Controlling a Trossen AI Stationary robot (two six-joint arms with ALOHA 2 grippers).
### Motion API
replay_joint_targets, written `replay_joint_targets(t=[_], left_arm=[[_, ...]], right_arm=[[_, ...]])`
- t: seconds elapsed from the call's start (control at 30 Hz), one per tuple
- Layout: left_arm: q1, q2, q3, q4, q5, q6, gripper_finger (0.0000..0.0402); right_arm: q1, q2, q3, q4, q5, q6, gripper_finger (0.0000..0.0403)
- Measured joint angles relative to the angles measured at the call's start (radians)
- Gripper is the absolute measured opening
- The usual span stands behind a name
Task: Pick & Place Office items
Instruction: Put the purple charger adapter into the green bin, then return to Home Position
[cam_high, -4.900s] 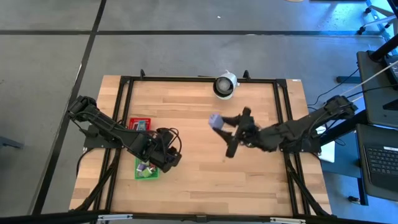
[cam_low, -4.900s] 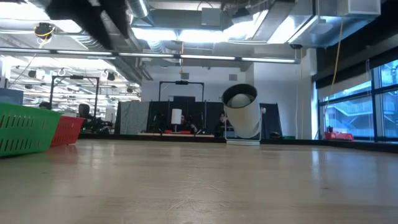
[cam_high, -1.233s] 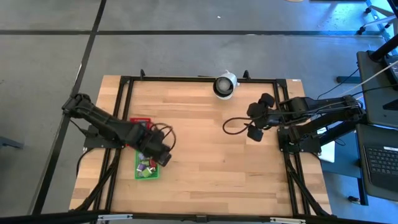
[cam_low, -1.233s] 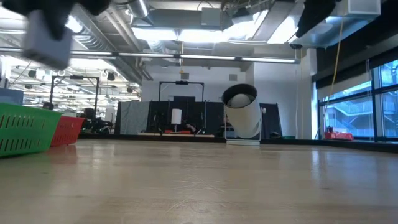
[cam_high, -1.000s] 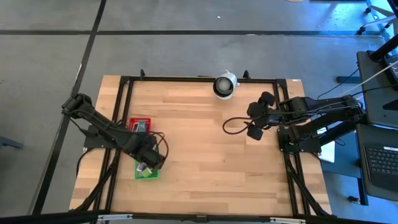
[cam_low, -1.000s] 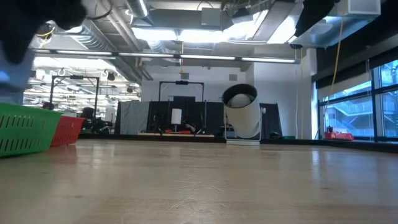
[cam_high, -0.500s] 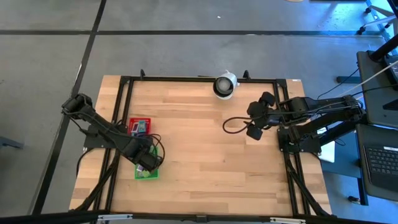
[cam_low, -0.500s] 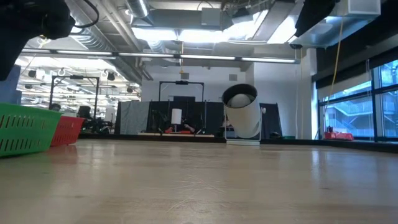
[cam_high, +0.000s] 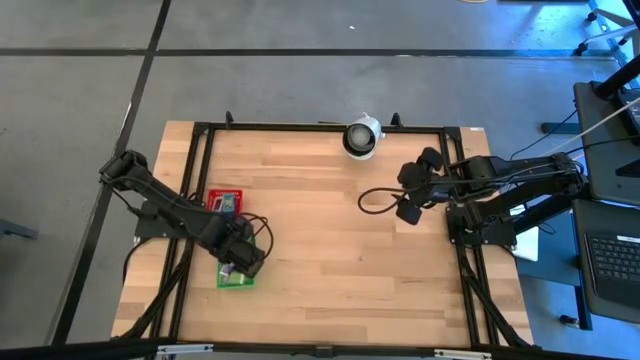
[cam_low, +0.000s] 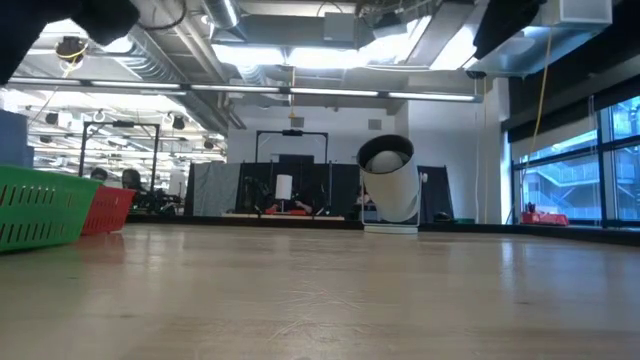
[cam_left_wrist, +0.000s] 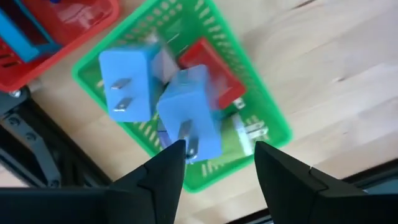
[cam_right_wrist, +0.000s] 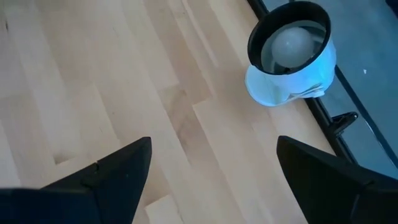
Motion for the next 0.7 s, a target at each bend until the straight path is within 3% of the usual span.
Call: replay_joint_targets(t=[0.4,0.57,0.7], left_arm=[[-0.03,0.0,0.197,-0.25,-0.152,0.001,0.0182],[-0.049,0.0,0.238,-0.281,-0.167,0.058,0.0178],[-0.055,0.0,0.242,-0.237,-0.139,0.154,0.0175]], right_arm=[[0.0,0.0,0.0,0.0,0.14,0.003,0.0347],[-0.003,0.0,0.0,0.0,0.079,-0.201,0.0347],[-0.003,0.0,0.0,-0.002,-0.055,-0.259,0.0347]])
